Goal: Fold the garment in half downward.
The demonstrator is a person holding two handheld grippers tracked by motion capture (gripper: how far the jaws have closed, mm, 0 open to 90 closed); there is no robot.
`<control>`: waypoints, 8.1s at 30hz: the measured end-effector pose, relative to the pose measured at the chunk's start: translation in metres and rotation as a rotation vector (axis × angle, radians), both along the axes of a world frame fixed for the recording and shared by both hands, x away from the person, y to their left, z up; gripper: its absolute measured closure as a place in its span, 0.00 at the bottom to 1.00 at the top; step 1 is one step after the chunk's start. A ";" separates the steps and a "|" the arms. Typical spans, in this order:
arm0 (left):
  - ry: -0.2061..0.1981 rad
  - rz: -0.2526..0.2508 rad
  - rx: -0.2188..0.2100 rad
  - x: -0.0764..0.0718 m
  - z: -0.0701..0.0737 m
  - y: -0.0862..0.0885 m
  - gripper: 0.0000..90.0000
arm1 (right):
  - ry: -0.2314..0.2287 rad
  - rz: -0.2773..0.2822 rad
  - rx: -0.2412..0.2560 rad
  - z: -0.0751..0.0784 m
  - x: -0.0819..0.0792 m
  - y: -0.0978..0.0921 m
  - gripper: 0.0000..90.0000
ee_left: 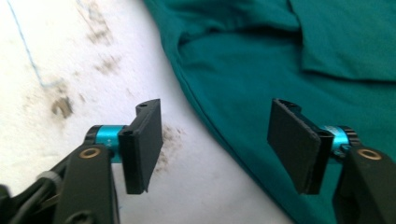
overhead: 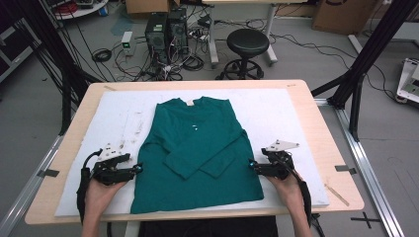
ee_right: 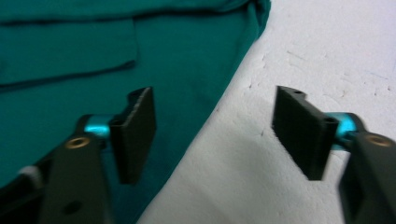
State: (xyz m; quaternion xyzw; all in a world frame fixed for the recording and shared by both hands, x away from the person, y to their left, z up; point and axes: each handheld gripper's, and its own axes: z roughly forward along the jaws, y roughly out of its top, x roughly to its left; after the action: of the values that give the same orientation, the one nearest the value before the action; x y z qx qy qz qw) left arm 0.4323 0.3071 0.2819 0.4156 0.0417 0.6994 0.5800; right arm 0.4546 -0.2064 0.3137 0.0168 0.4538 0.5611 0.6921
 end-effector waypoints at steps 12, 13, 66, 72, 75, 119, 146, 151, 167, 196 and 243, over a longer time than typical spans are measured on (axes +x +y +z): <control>0.018 0.046 0.024 0.005 0.001 -0.011 0.51 | 0.023 -0.045 -0.025 -0.001 0.001 0.014 0.62; 0.018 0.046 0.024 0.005 0.001 -0.011 0.54 | 0.023 -0.045 -0.025 -0.001 0.001 0.014 0.62; 0.021 -0.059 0.234 0.008 -0.081 -0.004 0.96 | 0.047 0.069 -0.204 -0.107 0.002 -0.017 0.93; 0.004 -0.075 0.236 0.005 -0.079 -0.003 0.73 | 0.025 0.102 -0.187 -0.105 -0.001 -0.019 0.64; -0.014 -0.093 0.229 0.002 -0.077 -0.002 0.60 | 0.017 0.124 -0.165 -0.099 -0.004 -0.020 0.47; -0.163 -0.071 0.144 -0.068 0.054 -0.031 0.34 | -0.111 0.141 -0.059 -0.020 -0.037 0.001 0.22; 0.076 0.029 0.056 -0.012 0.172 -0.057 0.36 | -0.095 0.138 -0.050 -0.015 -0.033 0.001 0.22; 0.113 0.059 0.076 -0.001 0.174 -0.062 0.40 | -0.088 0.138 -0.045 -0.014 -0.032 0.000 0.22; 0.091 0.017 0.109 0.002 0.168 -0.055 0.71 | -0.083 0.147 -0.035 -0.015 -0.031 -0.004 0.22; 0.077 -0.066 0.118 0.009 0.165 -0.047 0.92 | 0.056 0.061 0.029 0.095 -0.040 0.022 0.31; 0.068 -0.057 0.119 0.008 0.164 -0.048 0.93 | 0.174 -0.005 0.034 0.148 -0.017 0.049 0.95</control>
State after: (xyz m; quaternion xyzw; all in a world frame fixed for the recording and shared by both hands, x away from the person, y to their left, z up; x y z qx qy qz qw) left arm 0.4405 0.2594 0.4458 0.4737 0.0079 0.6693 0.5724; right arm 0.4375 -0.1574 0.4616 0.0782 0.5026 0.5635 0.6510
